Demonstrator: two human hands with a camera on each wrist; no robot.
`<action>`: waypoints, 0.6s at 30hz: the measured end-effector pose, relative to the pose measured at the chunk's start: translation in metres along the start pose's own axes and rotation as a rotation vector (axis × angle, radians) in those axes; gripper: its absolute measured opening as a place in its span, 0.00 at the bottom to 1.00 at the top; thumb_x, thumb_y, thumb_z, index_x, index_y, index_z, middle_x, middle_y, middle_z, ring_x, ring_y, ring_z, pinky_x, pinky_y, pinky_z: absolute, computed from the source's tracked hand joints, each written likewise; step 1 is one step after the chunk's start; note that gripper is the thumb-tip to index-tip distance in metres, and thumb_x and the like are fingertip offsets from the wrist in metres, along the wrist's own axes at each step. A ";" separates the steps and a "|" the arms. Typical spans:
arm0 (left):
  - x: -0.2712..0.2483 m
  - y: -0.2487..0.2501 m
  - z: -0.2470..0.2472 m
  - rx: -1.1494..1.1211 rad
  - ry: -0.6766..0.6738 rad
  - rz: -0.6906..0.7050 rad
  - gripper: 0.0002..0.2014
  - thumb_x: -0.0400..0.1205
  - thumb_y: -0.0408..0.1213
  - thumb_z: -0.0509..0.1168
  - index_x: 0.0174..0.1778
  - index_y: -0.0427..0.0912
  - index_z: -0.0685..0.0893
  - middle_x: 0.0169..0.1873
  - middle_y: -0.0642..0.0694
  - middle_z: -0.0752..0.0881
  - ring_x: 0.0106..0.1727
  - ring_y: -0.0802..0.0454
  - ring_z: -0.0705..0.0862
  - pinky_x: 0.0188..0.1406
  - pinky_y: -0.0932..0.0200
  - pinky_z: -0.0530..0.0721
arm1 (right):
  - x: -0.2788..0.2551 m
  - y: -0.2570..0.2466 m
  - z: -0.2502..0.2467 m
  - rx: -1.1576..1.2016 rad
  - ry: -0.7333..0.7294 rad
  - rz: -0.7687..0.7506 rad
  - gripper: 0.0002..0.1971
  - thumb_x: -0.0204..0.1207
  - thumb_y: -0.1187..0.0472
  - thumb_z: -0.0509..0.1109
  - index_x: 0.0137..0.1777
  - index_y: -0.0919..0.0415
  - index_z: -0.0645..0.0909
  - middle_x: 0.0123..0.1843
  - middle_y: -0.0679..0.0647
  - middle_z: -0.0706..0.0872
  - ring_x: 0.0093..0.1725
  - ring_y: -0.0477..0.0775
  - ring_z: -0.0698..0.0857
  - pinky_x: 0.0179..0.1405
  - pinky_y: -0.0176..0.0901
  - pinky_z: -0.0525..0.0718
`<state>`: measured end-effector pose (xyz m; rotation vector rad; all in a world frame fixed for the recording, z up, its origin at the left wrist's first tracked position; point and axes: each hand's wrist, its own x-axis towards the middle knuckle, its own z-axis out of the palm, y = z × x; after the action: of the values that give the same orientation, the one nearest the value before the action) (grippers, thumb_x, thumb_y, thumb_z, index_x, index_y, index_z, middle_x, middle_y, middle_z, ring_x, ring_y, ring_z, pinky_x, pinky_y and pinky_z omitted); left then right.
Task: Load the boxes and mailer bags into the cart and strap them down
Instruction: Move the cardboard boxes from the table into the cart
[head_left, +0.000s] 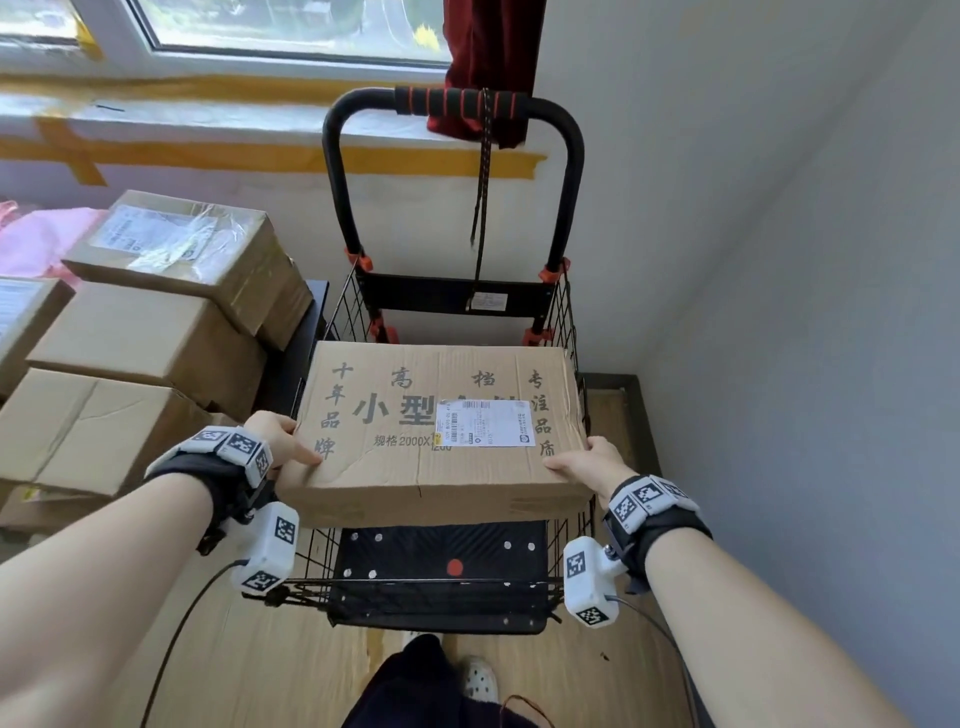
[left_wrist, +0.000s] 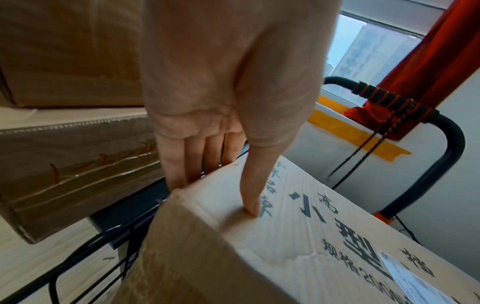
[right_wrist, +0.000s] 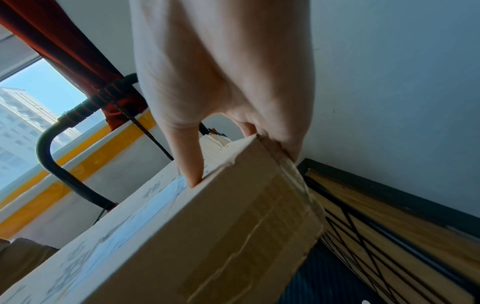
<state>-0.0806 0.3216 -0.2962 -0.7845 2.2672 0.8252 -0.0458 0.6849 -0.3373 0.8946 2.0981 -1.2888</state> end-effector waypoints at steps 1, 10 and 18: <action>0.002 0.000 0.001 0.031 -0.006 -0.004 0.33 0.68 0.27 0.78 0.70 0.33 0.77 0.62 0.36 0.83 0.63 0.37 0.81 0.63 0.42 0.81 | -0.001 0.000 0.002 -0.029 0.002 0.015 0.34 0.69 0.59 0.79 0.72 0.65 0.67 0.66 0.58 0.79 0.65 0.58 0.78 0.66 0.50 0.74; 0.035 -0.003 0.008 0.283 -0.111 -0.021 0.29 0.61 0.39 0.83 0.56 0.37 0.82 0.48 0.43 0.86 0.52 0.44 0.84 0.56 0.46 0.86 | 0.022 0.002 0.028 -0.169 -0.010 0.149 0.48 0.62 0.50 0.82 0.77 0.66 0.60 0.71 0.60 0.75 0.71 0.60 0.75 0.72 0.55 0.73; 0.059 0.004 0.022 0.377 -0.225 -0.067 0.16 0.65 0.34 0.81 0.40 0.39 0.80 0.39 0.44 0.85 0.45 0.44 0.84 0.50 0.49 0.86 | 0.052 0.005 0.052 -0.289 -0.033 0.229 0.54 0.50 0.41 0.83 0.73 0.67 0.65 0.68 0.59 0.79 0.64 0.58 0.79 0.68 0.49 0.76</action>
<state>-0.1149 0.3209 -0.3497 -0.5585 2.0936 0.4112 -0.0713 0.6532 -0.3984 0.9437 2.0214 -0.8530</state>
